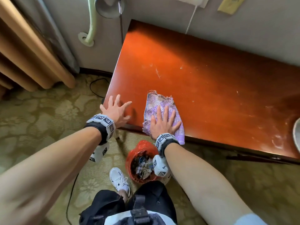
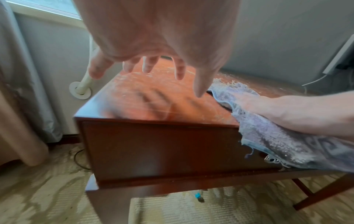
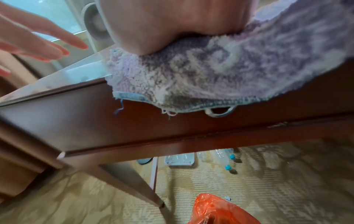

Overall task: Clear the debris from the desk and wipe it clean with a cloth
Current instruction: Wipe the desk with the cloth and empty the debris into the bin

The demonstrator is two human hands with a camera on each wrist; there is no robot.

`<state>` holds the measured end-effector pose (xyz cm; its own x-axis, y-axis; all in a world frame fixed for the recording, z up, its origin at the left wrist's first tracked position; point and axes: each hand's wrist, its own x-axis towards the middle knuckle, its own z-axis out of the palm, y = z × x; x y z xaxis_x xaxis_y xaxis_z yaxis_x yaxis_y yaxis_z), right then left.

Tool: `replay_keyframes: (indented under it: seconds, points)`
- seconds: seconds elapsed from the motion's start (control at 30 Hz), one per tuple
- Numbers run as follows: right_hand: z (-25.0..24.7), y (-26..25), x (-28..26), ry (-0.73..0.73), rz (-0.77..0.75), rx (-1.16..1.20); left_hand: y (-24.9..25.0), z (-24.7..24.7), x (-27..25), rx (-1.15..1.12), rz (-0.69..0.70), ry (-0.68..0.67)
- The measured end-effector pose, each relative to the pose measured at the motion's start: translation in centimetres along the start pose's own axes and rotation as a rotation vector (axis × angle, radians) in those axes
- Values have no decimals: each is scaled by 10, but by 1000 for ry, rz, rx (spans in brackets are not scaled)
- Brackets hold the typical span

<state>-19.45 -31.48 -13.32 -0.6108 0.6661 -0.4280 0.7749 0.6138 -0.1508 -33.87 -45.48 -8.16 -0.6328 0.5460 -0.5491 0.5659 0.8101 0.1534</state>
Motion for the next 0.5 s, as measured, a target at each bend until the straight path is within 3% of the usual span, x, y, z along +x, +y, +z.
replay_keyframes:
  seconds: [0.17, 0.27, 0.37, 0.5]
  points:
    - [-17, 76, 15, 38, 148, 29, 29, -9, 16, 50, 66, -32]
    - [-28, 115, 22, 49, 209, 25, 29, -12, 25, 64, 38, -30]
    - [-30, 118, 28, 74, 234, 34, 19, -9, 25, 37, -5, -35]
    - [-22, 84, 31, 97, 248, 60, -2, -4, 21, 41, -55, -41]
